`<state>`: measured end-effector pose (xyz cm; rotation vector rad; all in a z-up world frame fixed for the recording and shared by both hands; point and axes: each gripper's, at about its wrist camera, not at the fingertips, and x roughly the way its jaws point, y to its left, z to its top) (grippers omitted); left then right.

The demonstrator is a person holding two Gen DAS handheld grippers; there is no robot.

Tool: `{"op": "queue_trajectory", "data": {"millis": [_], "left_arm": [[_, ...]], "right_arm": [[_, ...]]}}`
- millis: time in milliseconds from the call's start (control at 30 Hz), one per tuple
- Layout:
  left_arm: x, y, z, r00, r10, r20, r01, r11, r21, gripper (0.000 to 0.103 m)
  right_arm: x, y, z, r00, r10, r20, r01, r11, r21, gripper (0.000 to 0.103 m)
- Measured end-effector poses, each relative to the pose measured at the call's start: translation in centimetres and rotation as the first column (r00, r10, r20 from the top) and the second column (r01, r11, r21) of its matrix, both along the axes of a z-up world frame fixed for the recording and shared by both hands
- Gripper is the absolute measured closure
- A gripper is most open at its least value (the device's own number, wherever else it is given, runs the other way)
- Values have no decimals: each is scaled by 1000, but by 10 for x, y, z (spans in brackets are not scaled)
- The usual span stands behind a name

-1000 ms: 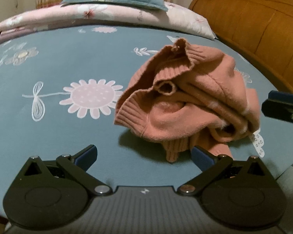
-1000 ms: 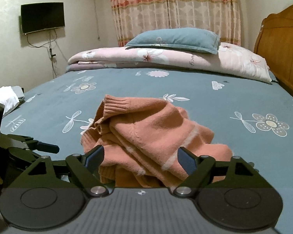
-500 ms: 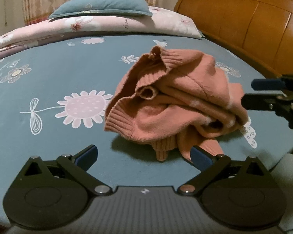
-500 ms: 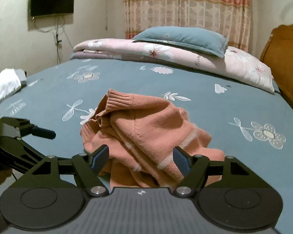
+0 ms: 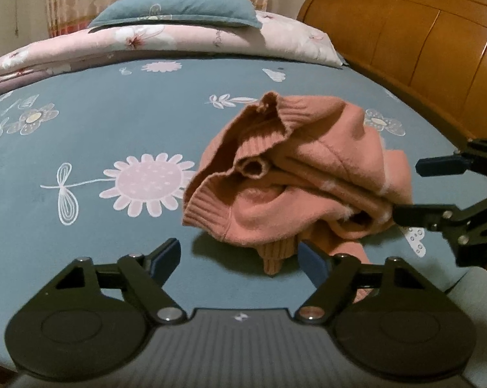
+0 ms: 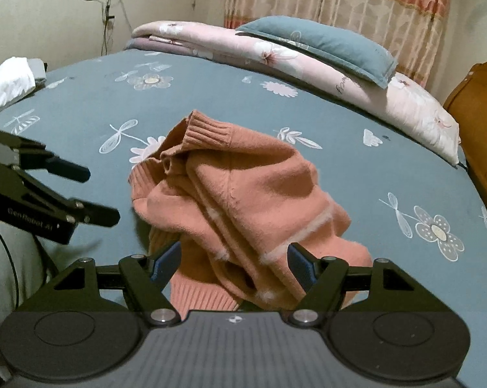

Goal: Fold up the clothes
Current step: 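Grasp the sweater's knit cuff with the right gripper, then lift the sweater with the right gripper, raising it off the sheet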

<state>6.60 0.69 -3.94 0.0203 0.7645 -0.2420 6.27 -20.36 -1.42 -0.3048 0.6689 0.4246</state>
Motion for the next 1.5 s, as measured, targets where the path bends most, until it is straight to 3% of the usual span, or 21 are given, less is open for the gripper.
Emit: {"op": "queue_trajectory", "data": {"millis": [233, 400, 533, 800, 1000, 1033, 1100, 1133, 1200, 1267, 1400, 1500], "left_arm": [[-2, 1, 5, 999, -49, 5, 48, 998, 31, 30], [0, 0, 3, 995, -99, -8, 99, 992, 79, 44], [4, 1, 1, 993, -116, -14, 117, 990, 75, 47], [14, -1, -8, 990, -140, -25, 141, 989, 41, 47], [24, 3, -16, 987, -159, -36, 160, 987, 23, 47], [25, 3, -17, 986, -163, -36, 164, 986, 22, 47], [28, 4, -19, 984, -173, -34, 174, 984, 23, 47], [29, 4, -20, 984, -176, -32, 177, 984, 24, 47], [32, 5, -23, 983, -180, -30, 181, 983, 26, 47], [34, 6, -25, 983, -180, -29, 181, 983, 24, 47], [39, 6, -29, 981, -190, -32, 191, 982, 13, 47], [42, 5, -32, 982, -186, -38, 187, 982, 7, 47]], "right_arm": [[-1, 0, 6, 1000, 21, -6, -22, 999, -40, 27], [7, -5, 11, 999, 35, -11, -36, 997, -66, 32], [19, -8, 22, 998, 59, 14, -58, 996, -75, 34], [76, -8, 35, 990, 133, 35, -131, 989, -67, 35], [128, -5, 25, 972, 234, -27, -235, 971, -35, 35], [134, -3, 23, 964, 262, -43, -264, 964, -34, 37], [143, 2, 17, 949, 306, -77, -310, 950, -37, 54], [145, 5, 14, 942, 322, -93, -327, 944, -39, 55], [147, 9, 12, 938, 331, -104, -337, 940, -47, 73], [149, 9, 14, 944, 313, -105, -317, 948, -20, 80], [152, 2, 14, 948, 277, -159, -265, 960, 94, 81], [147, 6, 8, 952, 261, -157, -255, 965, 59, 78]]}}
